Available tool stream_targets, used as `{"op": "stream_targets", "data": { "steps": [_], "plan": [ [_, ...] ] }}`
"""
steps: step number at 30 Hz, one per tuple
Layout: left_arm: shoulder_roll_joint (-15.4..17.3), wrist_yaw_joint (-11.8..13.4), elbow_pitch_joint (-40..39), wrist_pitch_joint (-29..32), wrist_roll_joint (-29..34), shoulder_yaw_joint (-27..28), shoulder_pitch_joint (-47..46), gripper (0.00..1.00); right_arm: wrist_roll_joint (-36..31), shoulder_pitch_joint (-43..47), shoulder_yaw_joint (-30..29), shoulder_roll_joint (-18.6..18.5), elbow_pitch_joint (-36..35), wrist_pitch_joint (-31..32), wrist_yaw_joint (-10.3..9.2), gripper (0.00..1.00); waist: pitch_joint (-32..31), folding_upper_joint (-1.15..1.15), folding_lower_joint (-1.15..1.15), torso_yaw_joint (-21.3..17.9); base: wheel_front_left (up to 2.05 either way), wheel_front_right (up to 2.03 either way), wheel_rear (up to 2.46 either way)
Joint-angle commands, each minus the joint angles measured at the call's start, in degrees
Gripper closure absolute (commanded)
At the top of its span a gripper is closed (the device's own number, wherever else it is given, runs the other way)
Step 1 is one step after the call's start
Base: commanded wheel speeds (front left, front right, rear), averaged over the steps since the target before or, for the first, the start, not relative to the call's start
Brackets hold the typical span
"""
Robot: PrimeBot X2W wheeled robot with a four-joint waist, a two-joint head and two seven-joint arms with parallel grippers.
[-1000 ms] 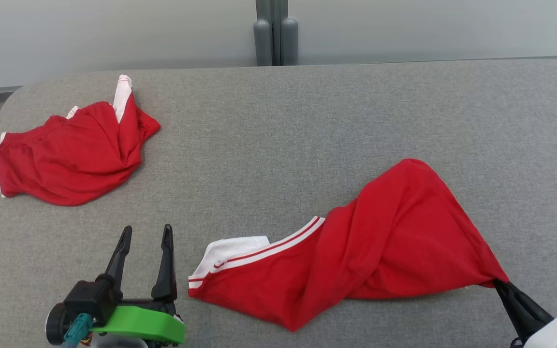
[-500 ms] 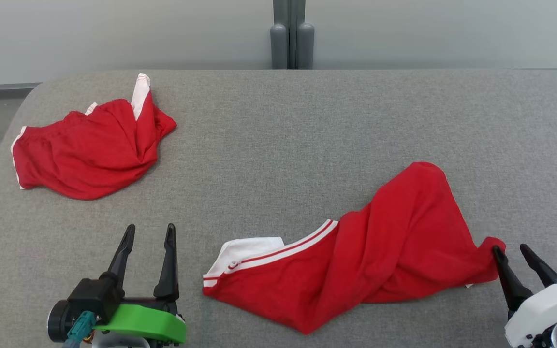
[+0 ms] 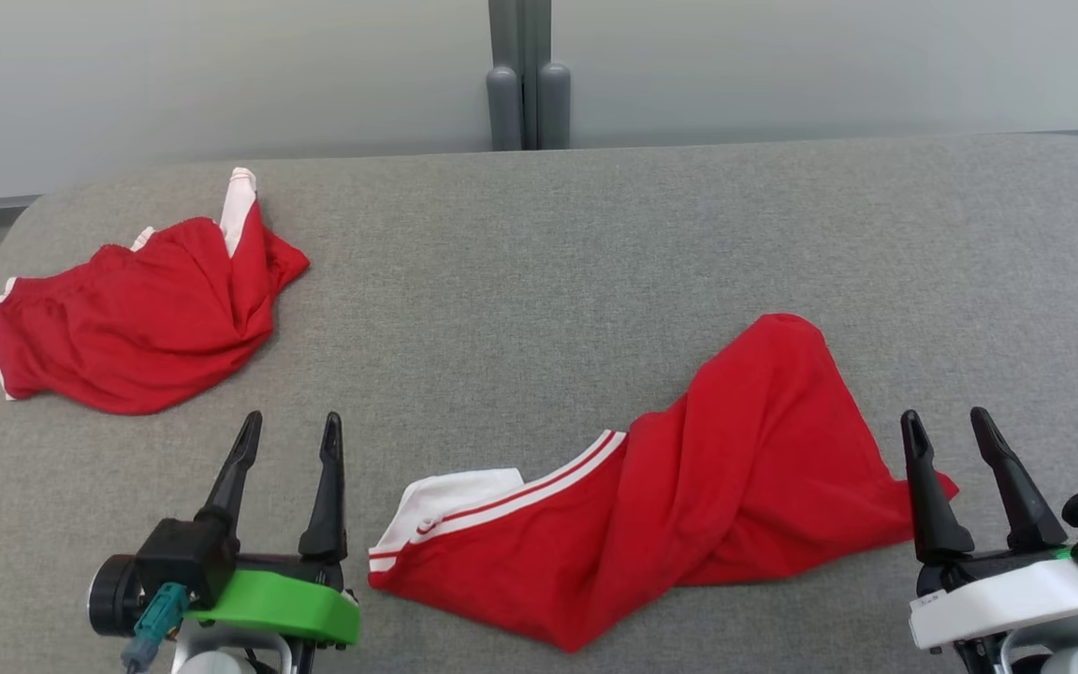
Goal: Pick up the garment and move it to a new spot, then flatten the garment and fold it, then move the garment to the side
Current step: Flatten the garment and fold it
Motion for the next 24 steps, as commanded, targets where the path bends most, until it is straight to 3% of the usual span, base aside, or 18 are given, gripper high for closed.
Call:
{"op": "stream_targets", "data": {
  "steps": [1, 7, 11, 17, 24],
  "plan": [
    [0.14, -0.15, 0.05, -0.02, 0.38, 0.00, -1.05, 0.00, -0.59, -1.11, 0.26, 0.61, -0.01, -1.07, -0.08, 0.00, 0.37, 0.00, 0.00, -0.99, 0.00, 0.00, 0.00],
    [0.55, -0.58, 2.16, -0.03, 2.14, -1.49, -4.40, 0.00, -2.85, -2.80, 1.94, 2.35, 1.40, -2.86, -0.08, 0.00, 1.92, 0.00, 0.00, -2.89, 0.00, 0.00, 0.00],
    [1.73, -0.65, 5.56, -0.02, 2.95, -5.61, -9.25, 0.00, -3.65, -4.13, 2.37, 2.47, 2.55, -3.21, -0.08, 0.00, 3.21, 0.00, 0.00, -4.01, 0.00, 0.00, 0.00],
    [4.31, -0.68, 14.73, 0.94, 0.34, -17.51, -19.86, 0.00, -4.46, -5.92, 2.29, 2.57, 3.46, -3.29, -0.08, 0.00, 4.54, 0.00, 0.00, -5.95, 0.00, 0.00, 0.00],
    [6.28, -0.64, 23.44, 6.27, -5.86, -32.31, -28.97, 0.00, -5.02, -7.05, 2.61, 3.42, 3.40, -3.30, -0.08, 0.00, 5.50, 0.00, 0.00, -9.06, 0.00, 0.00, 0.00]
  ]
}}
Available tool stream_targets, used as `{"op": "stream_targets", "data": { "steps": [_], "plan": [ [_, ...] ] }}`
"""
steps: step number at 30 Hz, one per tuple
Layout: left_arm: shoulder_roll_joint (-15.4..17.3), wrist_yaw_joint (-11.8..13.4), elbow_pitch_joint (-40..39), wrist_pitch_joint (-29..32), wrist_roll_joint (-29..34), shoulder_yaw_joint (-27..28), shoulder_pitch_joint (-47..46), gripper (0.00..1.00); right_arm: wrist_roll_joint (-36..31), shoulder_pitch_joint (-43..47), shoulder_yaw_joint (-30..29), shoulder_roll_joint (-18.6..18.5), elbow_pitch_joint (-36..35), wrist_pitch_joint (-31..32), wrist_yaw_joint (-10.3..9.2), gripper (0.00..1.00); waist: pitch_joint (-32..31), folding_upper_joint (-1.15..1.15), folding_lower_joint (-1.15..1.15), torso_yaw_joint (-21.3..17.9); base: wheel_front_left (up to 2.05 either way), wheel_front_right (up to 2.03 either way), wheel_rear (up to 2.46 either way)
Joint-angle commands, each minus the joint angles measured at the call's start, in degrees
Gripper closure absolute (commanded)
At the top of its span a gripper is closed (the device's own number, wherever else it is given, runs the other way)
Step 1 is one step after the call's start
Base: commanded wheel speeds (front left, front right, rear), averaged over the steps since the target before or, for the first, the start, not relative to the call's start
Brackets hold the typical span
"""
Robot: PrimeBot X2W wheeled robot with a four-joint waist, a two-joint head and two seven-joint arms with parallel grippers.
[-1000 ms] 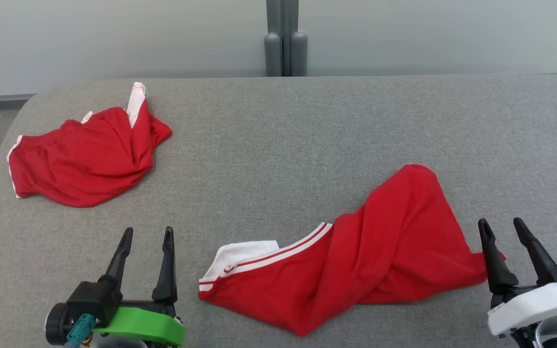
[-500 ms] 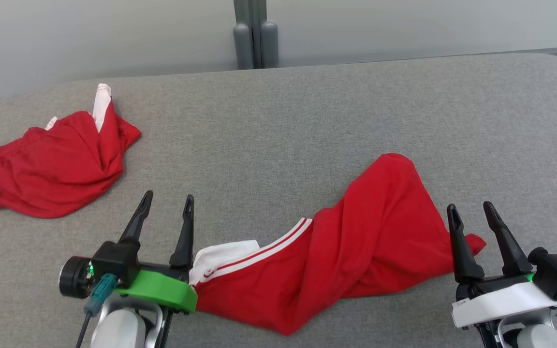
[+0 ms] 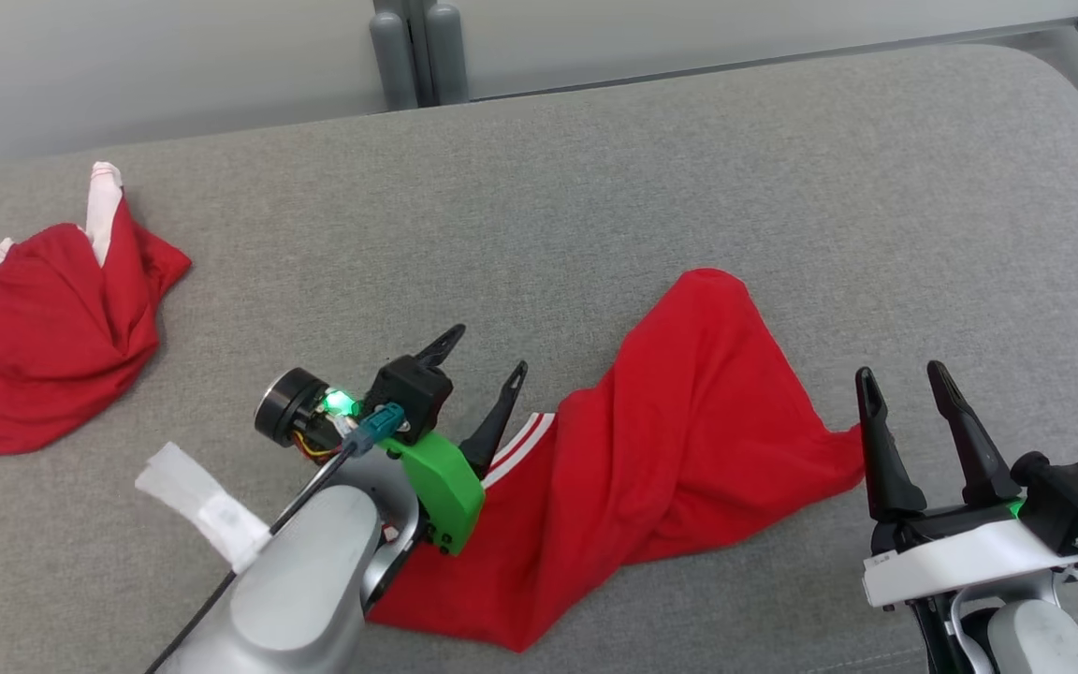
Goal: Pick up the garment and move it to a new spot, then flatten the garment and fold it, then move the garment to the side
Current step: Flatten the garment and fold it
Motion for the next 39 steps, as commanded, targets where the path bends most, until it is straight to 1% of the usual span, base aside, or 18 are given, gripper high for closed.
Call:
{"op": "stream_targets", "data": {
  "steps": [1, 4, 8, 12, 15, 16, 17, 18, 19, 23, 28, 33, 39],
  "plan": [
    [0.56, -0.12, 1.32, 1.20, -1.48, -2.12, -1.40, 0.00, -0.56, -0.82, -0.05, 0.12, -0.02, -0.17, -0.08, 0.00, 0.70, 0.00, 0.00, -1.58, 0.00, 0.00, 0.00],
    [1.37, -0.13, 4.33, 3.73, -4.50, -7.54, -3.50, 0.00, -0.58, -0.91, -0.13, 0.37, 0.10, -0.16, -0.08, 0.00, 1.14, 0.00, 0.00, -2.99, 0.00, 0.00, 0.00],
    [1.98, -0.13, 7.34, 5.55, -8.10, -13.41, -5.41, 0.00, -0.70, -1.18, -0.38, 0.56, 0.11, -0.17, -0.08, 0.00, 1.78, 0.00, 0.00, -4.36, 0.00, 0.00, 0.00],
    [2.45, -0.13, 10.29, 7.81, -11.73, -18.06, -6.60, 0.00, -0.84, -1.20, -0.58, 0.72, 0.15, -0.18, -0.08, 0.00, 2.20, 0.00, 0.00, -5.22, 0.00, 0.00, 0.00],
    [2.61, -0.13, 12.13, 8.77, -14.21, -20.53, -7.33, 0.00, -0.94, -1.34, -0.52, 0.81, 0.15, -0.18, -0.08, 0.00, 2.34, 0.00, 0.00, -5.65, 0.00, 0.00, 0.00],
    [2.51, -0.13, 12.83, 8.70, -15.06, -21.36, -7.38, 0.07, -0.95, -1.37, -0.55, 0.83, 0.17, -0.18, -0.08, 0.00, 2.36, 0.00, 0.00, -5.75, 0.00, 0.00, 0.00],
    [2.46, -0.13, 13.30, 8.39, -15.61, -21.94, -7.64, 0.21, -0.97, -1.37, -0.59, 0.84, 0.19, -0.17, -0.08, 0.00, 2.34, 0.00, 0.00, -5.80, 0.00, 0.00, 0.00],
    [2.42, -0.13, 13.73, 8.41, -16.21, -22.36, -7.89, 0.55, -0.95, -1.34, -0.60, 0.87, 0.18, -0.18, -0.08, 0.00, 2.31, 0.00, 0.00, -5.82, 0.00, 0.00, 0.00],
    [2.39, -0.13, 14.29, 8.12, -16.74, -23.04, -8.16, 1.00, -1.04, -1.28, -0.64, 0.89, 0.16, -0.17, -0.08, 0.00, 2.25, 0.00, 0.00, -5.83, 0.00, 0.00, 0.00],
    [1.84, -0.13, 15.29, 6.01, -18.42, -24.78, -9.32, 1.00, -1.46, -0.89, -0.76, 0.75, -0.17, -0.17, -0.08, 0.00, 1.83, 0.00, 0.00, -5.49, 0.00, 0.00, 0.00],
    [2.03, -0.01, 16.49, 0.55, -19.67, -23.41, -12.75, 1.00, -1.74, 0.11, -1.53, 0.57, -0.80, -0.18, -0.08, 0.00, 1.03, 0.00, 0.00, -4.04, 0.00, 0.00, 0.00],
    [4.19, 0.46, 17.30, -3.97, -19.93, -20.23, -18.12, 1.00, -1.95, 0.32, -1.74, 0.54, -1.19, -0.18, -0.08, 0.00, 0.92, 0.00, 0.00, -2.39, 0.00, 0.00, 0.00],
    [8.52, 1.70, 16.40, -5.87, -19.70, -15.21, -24.08, 1.00, -2.22, -0.59, -1.40, 0.69, -1.27, -0.18, -0.08, 0.00, 1.51, 0.00, 0.00, -2.16, 0.00, 0.00, 0.00]
  ]
}}
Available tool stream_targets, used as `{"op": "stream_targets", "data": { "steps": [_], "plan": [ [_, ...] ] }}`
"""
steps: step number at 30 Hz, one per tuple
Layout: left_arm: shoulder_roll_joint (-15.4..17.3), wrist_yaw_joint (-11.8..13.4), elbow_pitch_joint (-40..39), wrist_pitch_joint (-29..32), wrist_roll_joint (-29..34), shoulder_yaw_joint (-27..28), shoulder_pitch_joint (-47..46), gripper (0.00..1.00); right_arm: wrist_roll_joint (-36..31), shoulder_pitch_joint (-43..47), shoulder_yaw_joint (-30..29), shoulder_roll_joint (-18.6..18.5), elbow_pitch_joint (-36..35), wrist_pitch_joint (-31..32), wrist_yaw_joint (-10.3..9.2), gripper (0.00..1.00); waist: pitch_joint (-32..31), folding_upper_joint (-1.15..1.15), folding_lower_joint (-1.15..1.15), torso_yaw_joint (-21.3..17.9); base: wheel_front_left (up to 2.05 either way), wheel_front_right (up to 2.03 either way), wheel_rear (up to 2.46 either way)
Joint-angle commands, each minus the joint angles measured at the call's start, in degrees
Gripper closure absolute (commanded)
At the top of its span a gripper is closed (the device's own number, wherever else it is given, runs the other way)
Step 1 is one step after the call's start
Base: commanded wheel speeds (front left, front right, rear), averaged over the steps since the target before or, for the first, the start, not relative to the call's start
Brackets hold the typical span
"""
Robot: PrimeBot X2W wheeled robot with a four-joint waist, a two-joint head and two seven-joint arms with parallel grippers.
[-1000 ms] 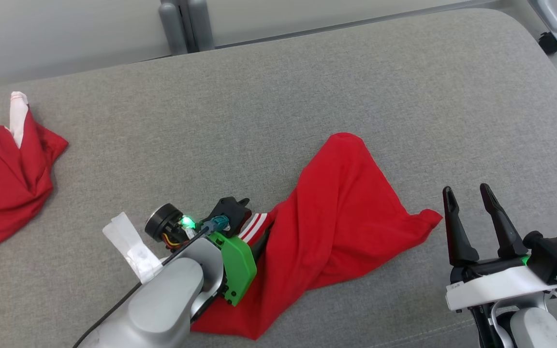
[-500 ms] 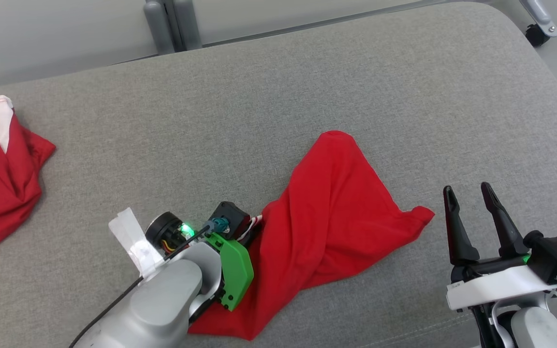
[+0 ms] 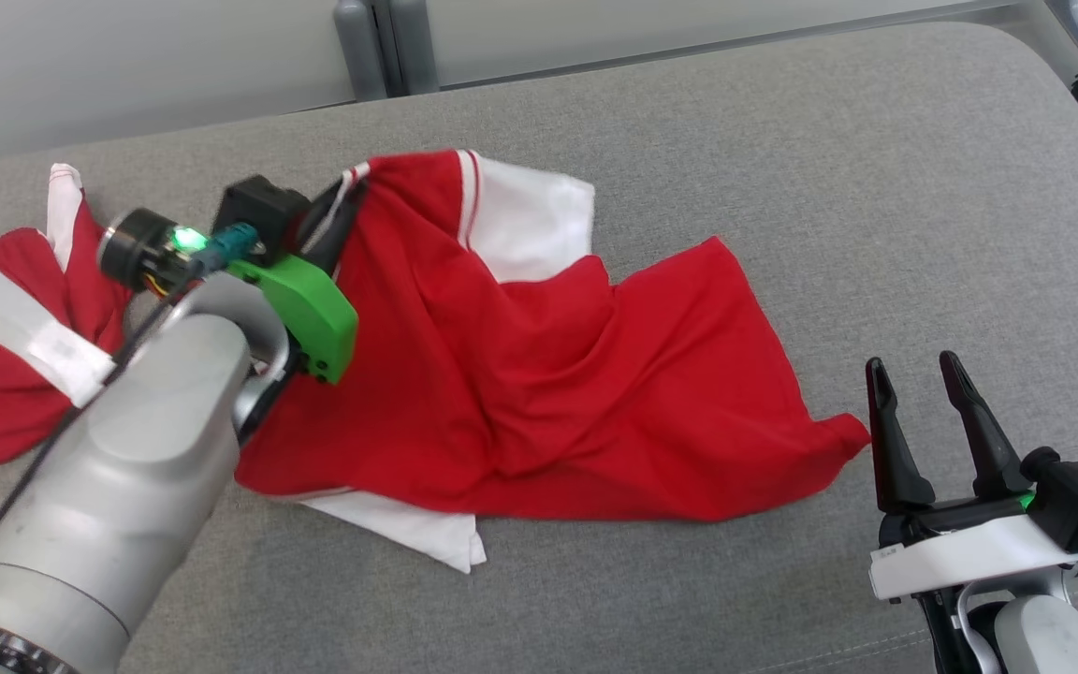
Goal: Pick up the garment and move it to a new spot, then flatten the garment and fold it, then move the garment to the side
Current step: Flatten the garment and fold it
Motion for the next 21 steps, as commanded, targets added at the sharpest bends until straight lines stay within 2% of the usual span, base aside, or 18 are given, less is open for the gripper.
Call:
{"op": "stream_targets", "data": {
  "steps": [1, 8, 12, 13, 15, 21],
  "plan": [
    [1.40, 0.59, -0.64, -0.46, 0.05, 1.49, -1.90, 1.00, -0.36, -0.52, 0.03, 0.04, -0.22, -0.17, -0.08, 0.00, 0.38, 0.00, 0.00, -0.26, 0.00, 0.00, 0.00],
    [7.57, 3.09, -5.21, -0.48, 2.47, 10.69, -3.98, 1.00, -1.23, -1.84, -0.51, 0.93, 0.46, -0.17, -0.08, 0.00, 2.52, 0.00, 0.00, -2.30, 0.00, 0.00, 0.00],
    [9.54, 4.18, -6.88, -0.41, 4.06, 15.51, -1.98, 1.00, -1.73, -2.44, -0.56, 1.53, 0.76, -0.17, -0.08, 0.00, 3.56, 0.00, 0.00, -3.48, 0.00, 0.00, 0.00],
    [9.68, 4.09, -6.72, -0.41, 4.50, 16.39, -1.21, 0.81, -1.83, -2.68, -0.43, 1.73, 0.79, -0.17, -0.08, 0.00, 3.77, 0.00, 0.00, -3.71, 0.00, 0.00, 0.00],
    [9.80, 3.72, -6.25, -0.42, 5.48, 17.62, -0.51, 0.00, -2.04, -2.86, -0.40, 2.07, 0.95, -0.18, -0.08, 0.00, 4.02, 0.00, 0.00, -3.93, 0.00, 0.00, 0.00],
    [9.02, 3.25, -9.46, -0.42, 8.32, 22.61, 2.39, 0.00, -2.51, -2.85, -0.68, 2.66, 1.51, -0.18, -0.08, 0.00, 3.60, 0.00, 0.00, -2.96, 0.00, 0.00, 0.00]
  ]
}}
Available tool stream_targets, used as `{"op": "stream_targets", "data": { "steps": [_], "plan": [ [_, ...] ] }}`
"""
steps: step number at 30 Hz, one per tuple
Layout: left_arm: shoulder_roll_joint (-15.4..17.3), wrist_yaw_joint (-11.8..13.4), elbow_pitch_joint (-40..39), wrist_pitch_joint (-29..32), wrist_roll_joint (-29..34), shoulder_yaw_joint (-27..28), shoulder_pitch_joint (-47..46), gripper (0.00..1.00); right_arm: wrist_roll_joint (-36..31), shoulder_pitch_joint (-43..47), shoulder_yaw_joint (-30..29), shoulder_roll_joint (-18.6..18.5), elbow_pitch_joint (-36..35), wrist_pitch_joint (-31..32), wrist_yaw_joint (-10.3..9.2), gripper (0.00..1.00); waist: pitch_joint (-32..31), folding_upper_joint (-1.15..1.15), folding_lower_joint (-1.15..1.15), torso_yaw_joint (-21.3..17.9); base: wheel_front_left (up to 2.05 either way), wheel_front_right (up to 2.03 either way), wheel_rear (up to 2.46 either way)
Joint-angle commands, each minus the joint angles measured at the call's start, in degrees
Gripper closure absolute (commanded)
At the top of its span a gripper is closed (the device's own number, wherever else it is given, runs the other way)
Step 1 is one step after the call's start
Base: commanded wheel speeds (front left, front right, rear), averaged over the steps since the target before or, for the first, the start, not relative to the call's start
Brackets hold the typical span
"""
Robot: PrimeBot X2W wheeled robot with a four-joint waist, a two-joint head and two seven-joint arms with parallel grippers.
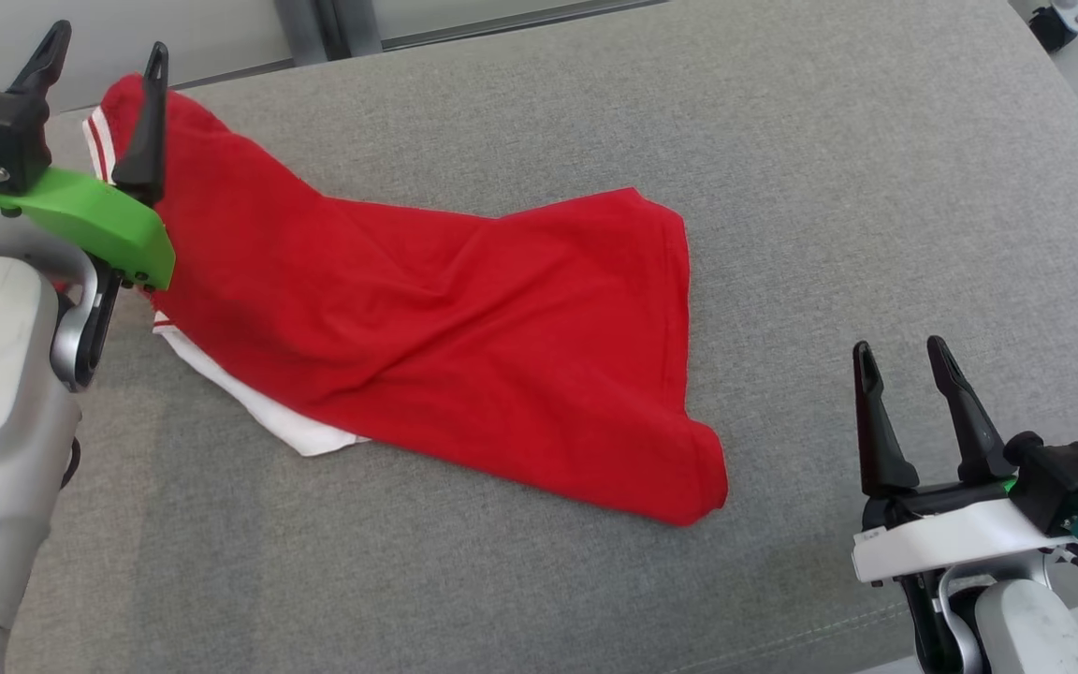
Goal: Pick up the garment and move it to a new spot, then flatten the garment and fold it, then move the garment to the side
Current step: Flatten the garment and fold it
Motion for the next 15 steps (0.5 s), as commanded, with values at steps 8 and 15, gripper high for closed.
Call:
{"op": "stream_targets", "data": {
  "steps": [8, 15],
  "plan": [
    [-2.32, 0.76, -12.69, -0.03, 4.42, 10.59, 10.87, 0.00, -0.70, 0.95, -0.07, 0.11, 0.28, -0.17, -0.08, 0.00, -3.71, 0.00, 0.00, 3.18, 0.00, 0.00, 0.00],
    [-7.72, 1.28, -21.37, -0.02, 7.52, 16.38, 24.51, 0.00, -0.86, 2.73, -0.40, 0.06, 0.35, -0.17, -0.08, 0.00, -5.75, 0.00, 0.00, 5.91, 0.00, 0.00, 0.00]
  ]
}}
